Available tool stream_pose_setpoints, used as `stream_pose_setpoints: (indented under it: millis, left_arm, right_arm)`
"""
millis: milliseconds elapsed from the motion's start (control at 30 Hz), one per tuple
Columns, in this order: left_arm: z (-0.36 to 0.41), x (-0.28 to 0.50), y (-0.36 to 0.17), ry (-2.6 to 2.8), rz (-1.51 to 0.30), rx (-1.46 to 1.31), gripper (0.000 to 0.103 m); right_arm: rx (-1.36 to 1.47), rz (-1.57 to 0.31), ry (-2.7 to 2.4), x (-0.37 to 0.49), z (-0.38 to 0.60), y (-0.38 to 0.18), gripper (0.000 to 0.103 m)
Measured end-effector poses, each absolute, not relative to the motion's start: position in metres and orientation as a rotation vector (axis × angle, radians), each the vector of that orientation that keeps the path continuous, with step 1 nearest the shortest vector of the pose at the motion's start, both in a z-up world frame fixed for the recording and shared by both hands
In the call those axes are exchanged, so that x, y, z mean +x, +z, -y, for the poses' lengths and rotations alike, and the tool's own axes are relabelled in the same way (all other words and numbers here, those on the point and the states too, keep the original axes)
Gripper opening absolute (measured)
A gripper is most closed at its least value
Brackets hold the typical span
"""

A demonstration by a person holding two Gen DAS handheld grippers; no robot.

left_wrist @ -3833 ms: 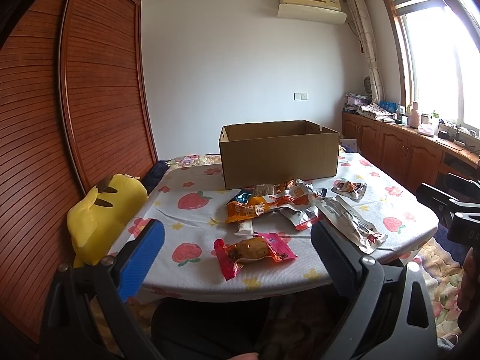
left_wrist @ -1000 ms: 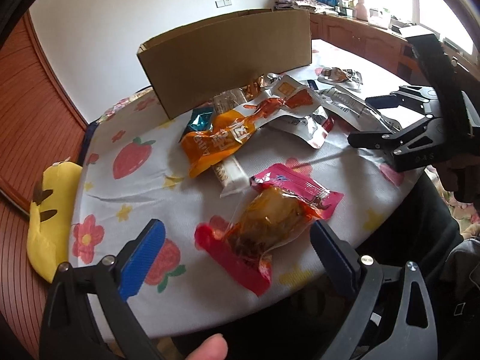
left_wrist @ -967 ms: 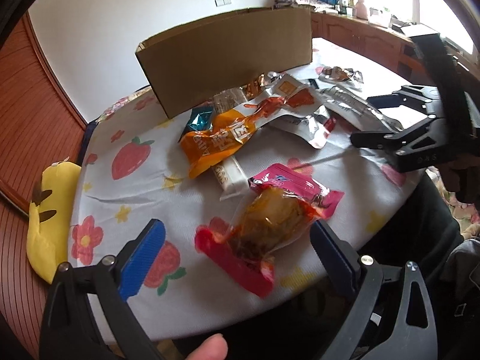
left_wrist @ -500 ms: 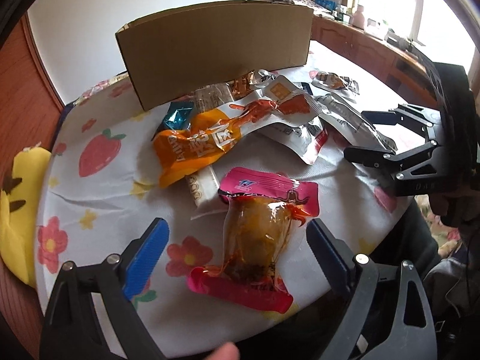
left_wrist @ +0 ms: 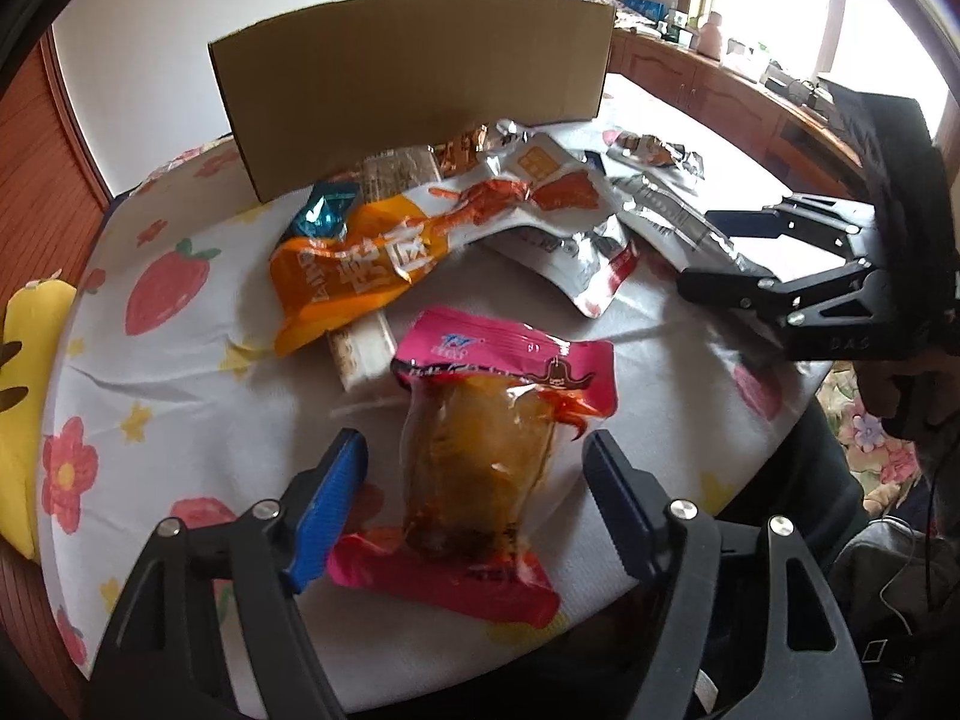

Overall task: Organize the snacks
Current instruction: 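Reach the left tool to the pink-red egg packet while the right tool reaches the white vacuum pack, then close the left tool on the egg packet while the right tool grips the white pack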

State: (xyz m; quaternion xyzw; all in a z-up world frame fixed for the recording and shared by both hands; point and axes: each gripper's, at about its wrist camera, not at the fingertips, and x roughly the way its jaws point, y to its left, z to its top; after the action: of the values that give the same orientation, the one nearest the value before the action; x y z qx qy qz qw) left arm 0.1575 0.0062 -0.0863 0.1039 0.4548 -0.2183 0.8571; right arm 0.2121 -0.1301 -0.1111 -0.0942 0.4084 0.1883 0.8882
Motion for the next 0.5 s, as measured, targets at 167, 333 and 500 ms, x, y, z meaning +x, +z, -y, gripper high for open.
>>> stream_pose_setpoints:
  millis: [167, 333, 500]
  left_arm:
    - [-0.006, 0.156, -0.087, -0.453, -0.936, 0.216, 0.067]
    - [-0.007, 0.149, -0.084, -0.451, -0.92, 0.211, 0.05]
    - [-0.009, 0.142, -0.083, -0.454, -0.92, 0.193, 0.045]
  right_arm:
    - [-0.199, -0.854, 0.39, 0.214, 0.128, -0.111, 0.071]
    - [-0.194, -0.853, 0.384, 0.221, 0.125, -0.113, 0.077]
    - [-0.189, -0.85, 0.384, 0.224, 0.125, -0.113, 0.077]
